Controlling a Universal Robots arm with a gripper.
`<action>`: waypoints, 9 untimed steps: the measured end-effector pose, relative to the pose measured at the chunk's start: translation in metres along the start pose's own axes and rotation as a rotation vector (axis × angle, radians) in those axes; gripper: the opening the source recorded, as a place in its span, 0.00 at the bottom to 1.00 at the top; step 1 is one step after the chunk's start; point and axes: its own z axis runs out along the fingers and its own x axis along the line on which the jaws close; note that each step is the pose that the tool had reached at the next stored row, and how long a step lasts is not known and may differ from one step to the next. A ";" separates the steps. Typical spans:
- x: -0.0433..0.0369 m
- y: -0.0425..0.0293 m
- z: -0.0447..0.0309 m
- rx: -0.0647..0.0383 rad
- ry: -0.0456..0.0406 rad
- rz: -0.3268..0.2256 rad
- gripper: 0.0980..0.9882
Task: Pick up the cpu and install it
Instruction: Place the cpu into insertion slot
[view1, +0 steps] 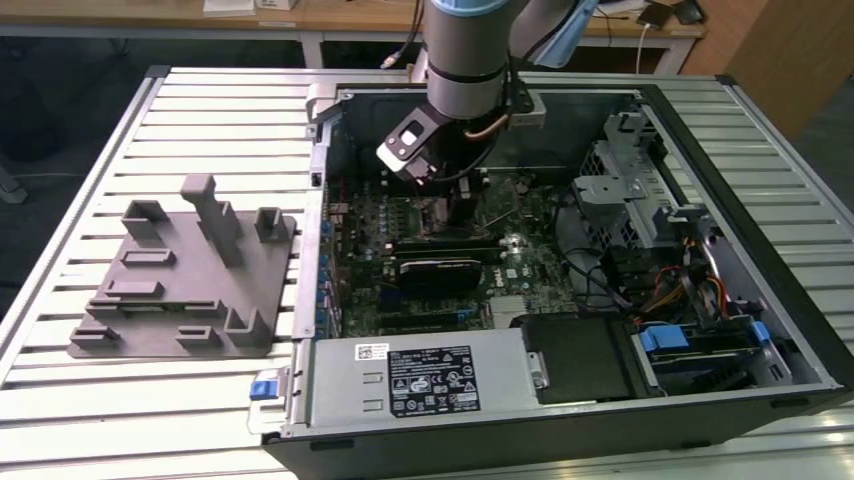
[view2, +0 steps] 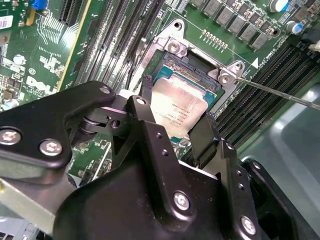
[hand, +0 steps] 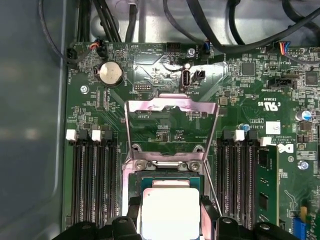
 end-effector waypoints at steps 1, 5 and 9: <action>0.0004 -0.0001 0.0008 0.000 0.0000 0.001 0.50; 0.0028 -0.0001 0.0043 0.000 -0.0003 0.003 0.50; 0.0032 -0.0004 0.0078 0.000 -0.0018 0.005 0.50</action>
